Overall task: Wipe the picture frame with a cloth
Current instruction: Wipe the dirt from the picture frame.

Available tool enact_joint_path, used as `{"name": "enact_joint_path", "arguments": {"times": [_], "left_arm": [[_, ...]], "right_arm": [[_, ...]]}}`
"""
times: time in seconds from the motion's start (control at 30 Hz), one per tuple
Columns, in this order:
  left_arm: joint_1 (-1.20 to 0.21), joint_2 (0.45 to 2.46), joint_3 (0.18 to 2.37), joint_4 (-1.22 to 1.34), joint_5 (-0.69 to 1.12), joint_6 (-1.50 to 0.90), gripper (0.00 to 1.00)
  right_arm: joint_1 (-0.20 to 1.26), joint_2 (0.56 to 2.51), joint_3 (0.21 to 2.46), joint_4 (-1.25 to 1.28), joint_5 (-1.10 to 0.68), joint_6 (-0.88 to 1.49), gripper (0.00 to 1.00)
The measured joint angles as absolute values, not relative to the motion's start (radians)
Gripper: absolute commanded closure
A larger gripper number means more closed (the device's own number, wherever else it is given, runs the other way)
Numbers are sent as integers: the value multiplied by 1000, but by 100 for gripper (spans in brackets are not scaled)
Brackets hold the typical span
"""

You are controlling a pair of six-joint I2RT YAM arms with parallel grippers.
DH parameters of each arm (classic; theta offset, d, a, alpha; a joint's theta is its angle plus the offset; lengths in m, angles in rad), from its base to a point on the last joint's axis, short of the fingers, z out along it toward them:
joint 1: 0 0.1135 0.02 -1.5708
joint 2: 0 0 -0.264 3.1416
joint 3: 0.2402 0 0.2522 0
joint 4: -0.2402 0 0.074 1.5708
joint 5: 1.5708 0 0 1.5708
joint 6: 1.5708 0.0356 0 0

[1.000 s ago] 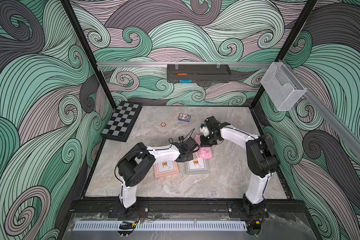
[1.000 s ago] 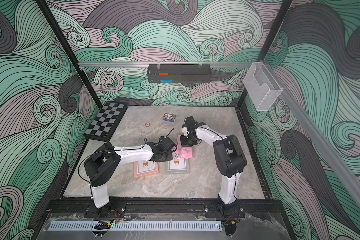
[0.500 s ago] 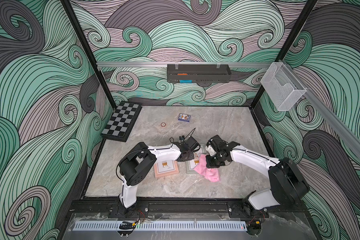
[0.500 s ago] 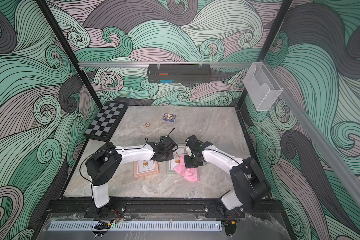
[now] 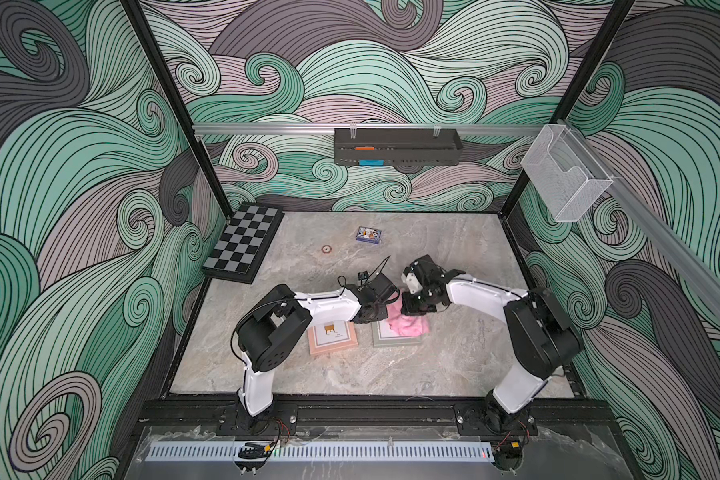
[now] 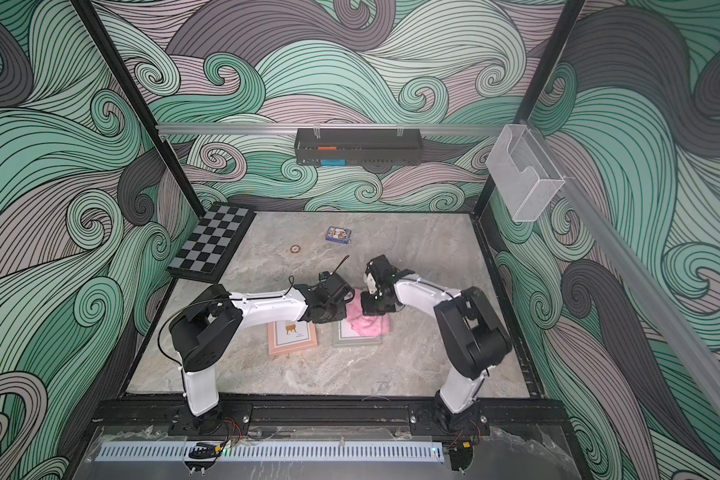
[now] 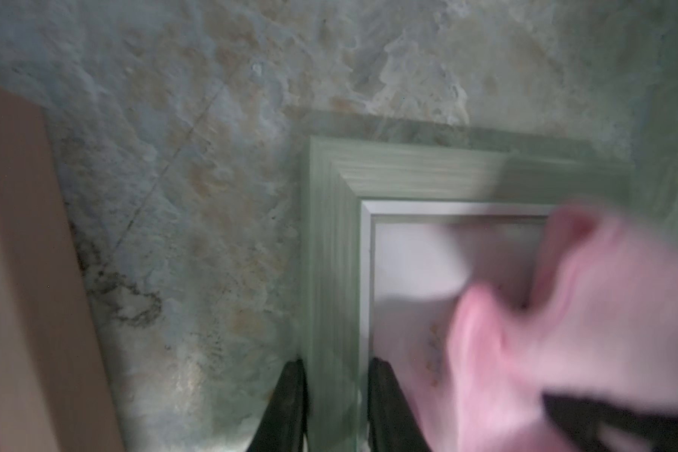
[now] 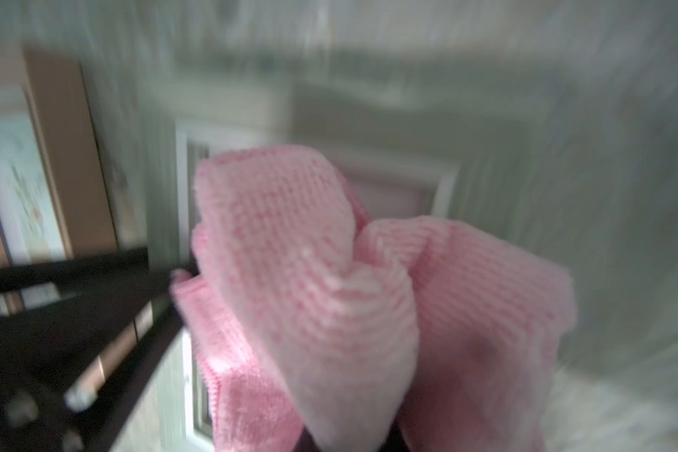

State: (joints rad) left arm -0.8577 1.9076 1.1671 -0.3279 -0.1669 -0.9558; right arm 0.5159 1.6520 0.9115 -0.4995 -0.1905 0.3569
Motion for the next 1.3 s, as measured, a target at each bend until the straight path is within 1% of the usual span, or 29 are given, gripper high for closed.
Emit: {"name": "enact_joint_path", "arguments": {"times": [0.07,0.13,0.2,0.37,0.43,0.53,0.67,0.73,0.8,0.97,1.03,1.1,1.17,1.3], "left_arm": [[-857,1909,1170,-329,-163,-949,100],[-857,1909,1171,-327,-160,-947,100],[-856,1909,1170,-325,-153,-948,100],[-855,1903,1153,-304,-144,-956,100],[-853,1903,1149,-289,-148,-969,100],[-852,1903,1149,-288,-147,-973,100],[-849,1907,1156,-294,-148,-973,100],[-848,1909,1161,-301,-146,-973,100],[-847,1910,1163,-303,-144,-973,100],[-847,1909,1162,-303,-144,-980,100],[-846,1909,1161,-299,-147,-983,100],[-838,1909,1160,-296,-147,-986,100],[-829,1908,1160,-295,-131,-986,100],[-805,1908,1161,-293,-90,-974,100]], "right_arm": [[540,1596,865,-515,-186,369,100],[532,1591,886,-542,-172,374,100],[512,1655,972,-574,-161,370,100],[463,1920,1271,-554,-173,351,100],[459,1959,1312,-555,-206,351,100],[473,1929,1249,-509,-220,355,100],[524,1765,1032,-460,-215,381,100],[542,1710,976,-483,-209,389,100],[534,1720,994,-508,-208,390,100],[485,1914,1232,-507,-220,385,100],[478,1956,1279,-493,-246,385,100],[480,1950,1260,-472,-263,385,100],[488,1907,1188,-432,-273,387,100],[504,1736,980,-411,-267,398,100]]}}
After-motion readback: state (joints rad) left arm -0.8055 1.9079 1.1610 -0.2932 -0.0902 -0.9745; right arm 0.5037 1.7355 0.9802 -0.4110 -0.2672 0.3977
